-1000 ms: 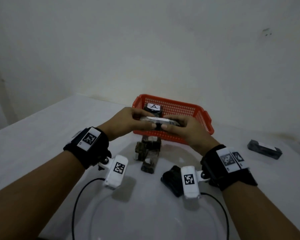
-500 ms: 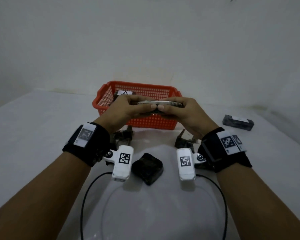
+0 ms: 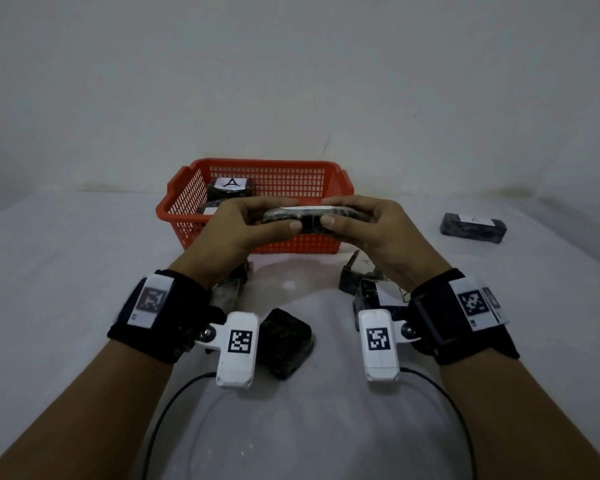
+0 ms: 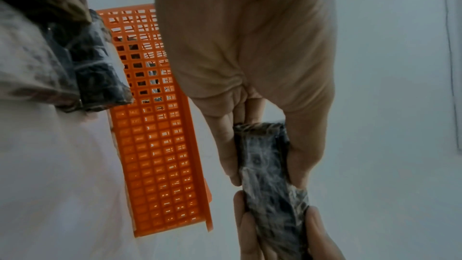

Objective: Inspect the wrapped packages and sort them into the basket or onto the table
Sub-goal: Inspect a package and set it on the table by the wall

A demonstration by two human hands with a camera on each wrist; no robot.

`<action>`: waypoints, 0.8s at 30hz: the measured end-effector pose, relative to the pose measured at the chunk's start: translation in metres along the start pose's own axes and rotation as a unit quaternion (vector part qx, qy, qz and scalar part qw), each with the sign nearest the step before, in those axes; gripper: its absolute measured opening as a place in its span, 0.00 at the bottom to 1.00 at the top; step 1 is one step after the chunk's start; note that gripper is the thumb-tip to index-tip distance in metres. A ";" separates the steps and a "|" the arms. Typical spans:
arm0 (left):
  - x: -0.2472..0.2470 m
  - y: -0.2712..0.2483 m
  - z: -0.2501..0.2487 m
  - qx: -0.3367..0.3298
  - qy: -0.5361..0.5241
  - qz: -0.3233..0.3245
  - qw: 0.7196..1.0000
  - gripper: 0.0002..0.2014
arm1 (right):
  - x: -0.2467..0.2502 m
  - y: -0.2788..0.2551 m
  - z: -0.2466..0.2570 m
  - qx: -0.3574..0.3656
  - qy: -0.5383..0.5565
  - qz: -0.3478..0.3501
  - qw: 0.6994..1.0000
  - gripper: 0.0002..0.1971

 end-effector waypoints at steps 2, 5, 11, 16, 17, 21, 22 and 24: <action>0.001 -0.002 -0.002 -0.016 0.010 -0.014 1.000 0.19 | -0.002 -0.001 0.000 -0.003 0.002 0.007 1.000 0.28; 0.000 -0.006 -0.003 -0.018 0.007 -0.002 1.000 0.21 | -0.004 -0.005 0.002 -0.003 -0.023 0.000 1.000 0.28; -0.004 -0.009 -0.003 -0.029 -0.015 -0.005 0.999 0.23 | -0.003 -0.009 -0.001 -0.013 0.000 -0.001 1.000 0.31; -0.006 -0.012 0.004 -0.040 -0.048 -0.004 0.998 0.33 | -0.007 -0.015 -0.003 -0.088 0.082 0.020 0.993 0.22; -0.008 -0.013 0.006 -0.037 -0.047 0.004 0.998 0.33 | -0.007 -0.015 -0.006 -0.095 0.086 0.012 0.992 0.18; -0.014 -0.012 0.010 0.001 -0.101 0.015 0.995 0.32 | -0.007 -0.012 -0.013 -0.065 0.073 -0.015 0.995 0.15; -0.015 -0.012 0.010 0.009 -0.114 0.005 0.993 0.28 | -0.007 -0.013 -0.013 -0.053 0.069 -0.017 0.996 0.15; -0.015 -0.013 0.010 0.009 -0.112 -0.022 0.993 0.17 | -0.006 -0.013 -0.012 -0.044 0.066 -0.018 0.997 0.15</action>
Point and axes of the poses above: each hand's wrist, its own y-axis towards the middle knuckle, its own x-axis out of the back of the hand, z = x × y, the point moved 4 cm from there along y, towards the middle knuckle, and after that the axes turned 5 degrees about y, right-handed, at the moved point
